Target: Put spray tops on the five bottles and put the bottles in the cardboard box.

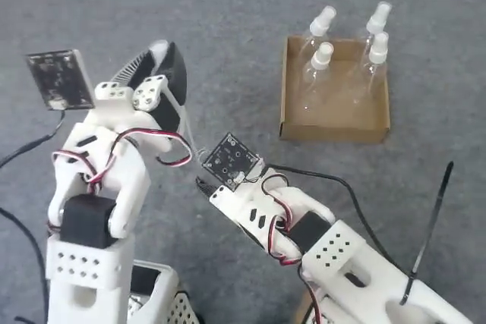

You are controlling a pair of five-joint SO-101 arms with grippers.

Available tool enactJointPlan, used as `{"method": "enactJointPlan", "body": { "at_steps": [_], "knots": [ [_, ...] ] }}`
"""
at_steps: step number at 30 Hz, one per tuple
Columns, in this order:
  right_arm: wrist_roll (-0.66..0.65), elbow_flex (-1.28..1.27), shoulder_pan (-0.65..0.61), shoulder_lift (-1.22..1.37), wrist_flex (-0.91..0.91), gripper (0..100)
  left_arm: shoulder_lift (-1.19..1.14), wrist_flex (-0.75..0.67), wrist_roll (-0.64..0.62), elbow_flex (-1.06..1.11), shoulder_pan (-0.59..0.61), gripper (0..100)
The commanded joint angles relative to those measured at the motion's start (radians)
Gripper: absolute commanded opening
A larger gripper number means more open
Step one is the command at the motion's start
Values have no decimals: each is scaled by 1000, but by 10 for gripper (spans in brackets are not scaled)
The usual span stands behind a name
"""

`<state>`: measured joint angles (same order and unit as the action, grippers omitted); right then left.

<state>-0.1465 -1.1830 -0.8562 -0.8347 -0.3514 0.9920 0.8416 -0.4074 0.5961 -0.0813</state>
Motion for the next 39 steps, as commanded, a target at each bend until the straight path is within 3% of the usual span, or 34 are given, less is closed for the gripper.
{"method": "enactJointPlan", "body": {
  "at_steps": [1, 12, 18, 25, 29, 35, 39],
  "knots": [
    [11, 5, -1, -42, 21, 6, 23, 31, 6, -53, -3, 10],
    [14, 5, 30, -76, 2, 6, 25, 69, 32, 134, -95, 10],
    [241, -95, 101, -209, 147, 6, 23, 137, 74, 139, -143, 10],
    [212, -137, 97, -262, 165, 6, 23, 138, 169, 173, -230, 12],
    [213, -155, 97, -265, 173, 6, 23, 147, 187, 194, -212, 17],
    [212, -161, 97, -266, 173, 6, 23, 242, 292, 108, -198, 181],
    [212, -163, 97, -263, 173, 6, 21, 333, 302, -24, -196, 191]
  ]
}}
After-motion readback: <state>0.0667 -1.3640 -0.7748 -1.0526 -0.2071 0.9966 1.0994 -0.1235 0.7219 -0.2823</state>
